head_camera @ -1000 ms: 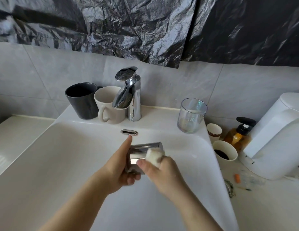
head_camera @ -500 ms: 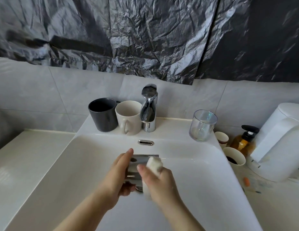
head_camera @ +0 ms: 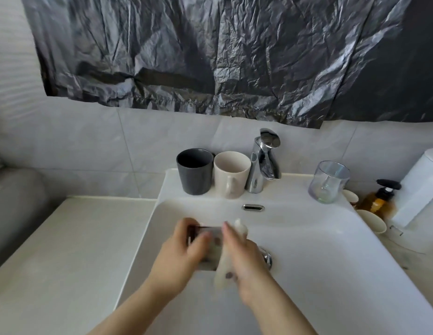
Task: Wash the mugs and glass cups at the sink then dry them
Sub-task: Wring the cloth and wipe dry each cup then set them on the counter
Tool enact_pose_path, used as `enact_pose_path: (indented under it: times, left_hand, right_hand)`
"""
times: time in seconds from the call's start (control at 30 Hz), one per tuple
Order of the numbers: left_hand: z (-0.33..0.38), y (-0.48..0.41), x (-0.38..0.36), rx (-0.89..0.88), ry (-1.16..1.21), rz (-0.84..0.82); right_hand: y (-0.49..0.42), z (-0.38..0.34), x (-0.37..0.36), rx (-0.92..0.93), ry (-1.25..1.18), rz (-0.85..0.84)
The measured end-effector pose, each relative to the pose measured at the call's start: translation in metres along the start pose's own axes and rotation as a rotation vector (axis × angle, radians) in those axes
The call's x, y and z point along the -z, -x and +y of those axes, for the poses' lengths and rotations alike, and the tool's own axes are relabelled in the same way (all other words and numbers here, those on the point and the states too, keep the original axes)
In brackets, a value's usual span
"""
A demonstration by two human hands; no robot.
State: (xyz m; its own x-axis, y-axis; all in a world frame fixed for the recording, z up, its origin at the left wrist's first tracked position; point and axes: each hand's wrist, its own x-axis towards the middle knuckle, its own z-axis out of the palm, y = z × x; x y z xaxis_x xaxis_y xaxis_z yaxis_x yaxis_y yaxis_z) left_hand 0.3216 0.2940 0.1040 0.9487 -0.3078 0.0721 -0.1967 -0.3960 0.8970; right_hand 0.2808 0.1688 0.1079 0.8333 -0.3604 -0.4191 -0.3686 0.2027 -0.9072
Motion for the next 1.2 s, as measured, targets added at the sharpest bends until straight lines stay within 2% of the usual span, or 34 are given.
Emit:
enact_pose_path:
  times: [0.03,0.07,0.1,0.13,0.17,0.27,0.3,0.33,0.37,0.43,0.5,0.53,0.6,0.67,0.73,0.77,0.8,0.83,0.87,0.93,0.97,1.0,1.03,1.07,1.13,1.17,1.2]
  left_hand:
    - [-0.008,0.003,0.005,-0.199,-0.226,0.011]
    - [-0.015,0.004,0.007,-0.338,-0.342,-0.002]
    - [-0.023,0.004,0.006,-0.385,-0.343,-0.014]
    - [-0.028,0.003,0.005,-0.33,-0.254,-0.044]
    - [-0.027,0.004,0.003,-0.186,-0.085,-0.087]
    - [-0.015,0.007,-0.006,0.513,0.692,-0.308]
    - [-0.017,0.006,-0.009,0.622,0.799,-0.327]
    - [-0.019,0.004,-0.01,0.651,0.787,-0.313]
    - [-0.02,0.005,-0.01,0.581,0.701,-0.262]
    - [-0.029,0.005,-0.008,0.237,0.411,-0.069]
    - [-0.04,0.003,0.0,-0.103,0.088,-0.054]
    - [-0.042,0.003,0.001,-0.205,0.024,-0.098]
    - [-0.042,0.006,0.001,-0.237,0.068,-0.238]
    - [-0.031,0.01,0.0,-0.034,0.355,-0.365]
    - [-0.023,0.01,-0.003,0.281,0.617,-0.41]
    - [-0.022,0.008,-0.004,0.37,0.629,-0.386]
    - [-0.023,0.008,-0.004,0.371,0.563,-0.34]
    - [-0.025,0.009,-0.004,0.29,0.461,-0.276]
    - [-0.029,0.01,-0.004,0.13,0.309,-0.194]
    - [-0.037,0.013,-0.004,-0.239,-0.1,-0.114]
    - [-0.039,0.015,-0.006,-0.339,-0.217,-0.113]
    - [-0.041,0.015,-0.01,-0.363,-0.232,-0.137]
    - [-0.041,0.014,-0.011,-0.317,-0.139,-0.187]
    - [-0.035,0.014,-0.011,-0.198,0.056,-0.249]
    - [-0.025,0.012,-0.011,0.197,0.54,-0.368]
    - [-0.024,0.01,-0.011,0.393,0.662,-0.374]
    - [-0.026,0.007,-0.01,0.468,0.672,-0.352]
  right_hand:
    - [-0.001,-0.001,-0.002,-0.086,-0.096,-0.003]
    - [-0.001,-0.002,-0.003,-0.13,-0.16,-0.004]
    - [-0.002,-0.003,-0.004,-0.133,-0.159,0.006]
    - [-0.002,-0.003,-0.004,-0.098,-0.115,0.033]
    - [0.0,-0.002,-0.004,-0.023,-0.068,0.078]
    - [0.008,0.007,-0.009,0.229,0.146,0.124]
    - [0.009,0.015,-0.013,0.268,0.242,0.109]
    - [0.009,0.022,-0.016,0.272,0.295,0.092]
    - [0.008,0.026,-0.017,0.229,0.273,0.074]
    - [0.001,0.026,-0.016,0.036,-0.002,0.049]
    - [-0.003,0.018,-0.006,-0.19,-0.277,-0.046]
    - [-0.004,0.015,0.0,-0.222,-0.321,-0.106]
    - [-0.001,0.008,0.011,-0.175,-0.285,-0.197]
    - [0.004,0.01,0.012,-0.033,-0.09,-0.136]
    - [0.013,0.011,0.008,0.138,0.116,-0.072]
    - [0.015,0.016,0.005,0.179,0.167,-0.093]
    - [0.015,0.023,0.003,0.18,0.157,-0.157]
    - [0.017,0.025,0.002,0.134,0.096,-0.233]
    - [0.017,0.024,0.004,0.052,-0.009,-0.285]
    - [0.009,0.022,0.011,-0.149,-0.186,-0.262]
    - [0.007,0.019,0.014,-0.198,-0.209,-0.238]
    - [0.003,0.017,0.016,-0.175,-0.186,-0.204]
    - [0.002,0.014,0.017,-0.104,-0.115,-0.143]
    - [0.002,0.014,0.016,0.002,-0.029,-0.061]
    - [0.008,0.013,0.011,0.188,0.096,0.054]
    - [0.01,0.016,0.008,0.225,0.135,0.064]
    - [0.013,0.019,0.004,0.229,0.163,0.055]
